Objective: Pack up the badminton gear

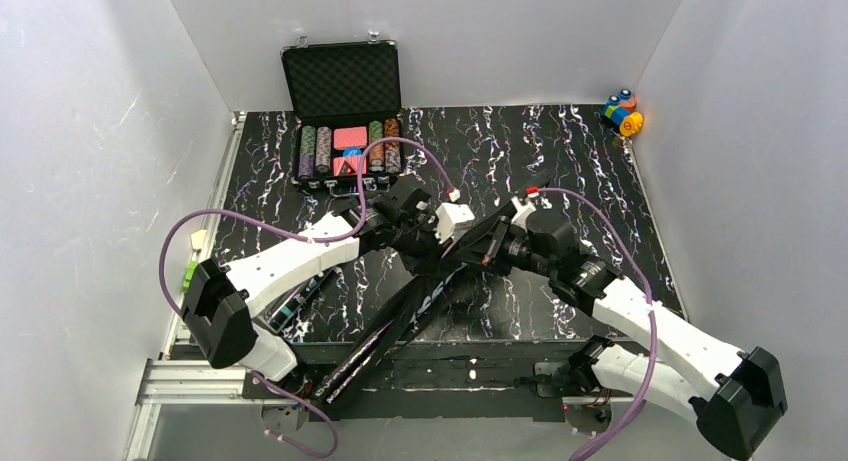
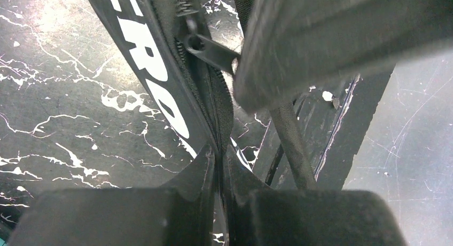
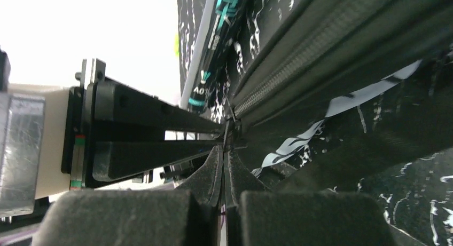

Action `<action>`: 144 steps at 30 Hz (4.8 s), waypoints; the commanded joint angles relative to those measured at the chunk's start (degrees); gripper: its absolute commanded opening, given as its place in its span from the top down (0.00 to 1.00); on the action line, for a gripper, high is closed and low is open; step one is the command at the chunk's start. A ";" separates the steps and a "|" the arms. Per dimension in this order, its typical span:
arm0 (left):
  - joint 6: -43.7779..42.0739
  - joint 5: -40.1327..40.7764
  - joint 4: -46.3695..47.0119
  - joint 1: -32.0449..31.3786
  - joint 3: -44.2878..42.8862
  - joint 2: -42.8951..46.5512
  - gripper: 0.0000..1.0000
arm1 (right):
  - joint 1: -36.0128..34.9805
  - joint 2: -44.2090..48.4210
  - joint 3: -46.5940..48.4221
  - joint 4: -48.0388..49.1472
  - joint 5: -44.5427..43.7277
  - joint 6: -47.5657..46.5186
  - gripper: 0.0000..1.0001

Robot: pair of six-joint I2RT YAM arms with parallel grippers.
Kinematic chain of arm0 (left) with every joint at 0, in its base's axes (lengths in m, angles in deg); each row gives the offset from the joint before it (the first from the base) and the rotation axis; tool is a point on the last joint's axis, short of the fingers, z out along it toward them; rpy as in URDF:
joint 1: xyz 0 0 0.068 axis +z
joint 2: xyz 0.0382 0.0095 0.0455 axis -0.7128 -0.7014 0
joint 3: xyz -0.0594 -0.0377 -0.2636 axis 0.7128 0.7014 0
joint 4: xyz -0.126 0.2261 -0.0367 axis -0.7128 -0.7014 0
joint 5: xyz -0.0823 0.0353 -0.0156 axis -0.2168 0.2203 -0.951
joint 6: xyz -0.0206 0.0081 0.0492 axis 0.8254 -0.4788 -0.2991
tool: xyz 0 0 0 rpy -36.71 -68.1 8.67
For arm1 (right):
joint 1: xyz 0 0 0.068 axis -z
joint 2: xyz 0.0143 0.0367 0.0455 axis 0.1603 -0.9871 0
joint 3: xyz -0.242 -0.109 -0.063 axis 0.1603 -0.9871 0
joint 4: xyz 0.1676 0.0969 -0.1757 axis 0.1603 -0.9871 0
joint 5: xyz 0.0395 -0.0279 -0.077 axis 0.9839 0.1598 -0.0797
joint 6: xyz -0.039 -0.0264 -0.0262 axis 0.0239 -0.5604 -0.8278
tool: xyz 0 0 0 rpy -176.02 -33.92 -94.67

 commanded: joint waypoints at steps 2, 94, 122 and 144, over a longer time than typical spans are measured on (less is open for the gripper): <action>0.66 0.28 2.54 0.62 -2.95 2.48 1.00 | -6.21 -1.85 2.97 4.81 3.08 -1.79 0.99; 4.50 -34.68 -1.81 14.10 -14.72 -13.85 0.51 | -9.14 -3.46 2.15 5.40 -2.40 -2.53 0.99; 3.92 -29.84 -2.96 8.90 -18.52 -17.50 0.94 | -10.11 -5.08 5.93 4.10 -3.99 -3.91 0.99; 17.18 -16.67 3.04 10.28 -39.64 -25.64 1.00 | -15.25 -8.04 13.58 -3.98 -2.35 -8.80 0.99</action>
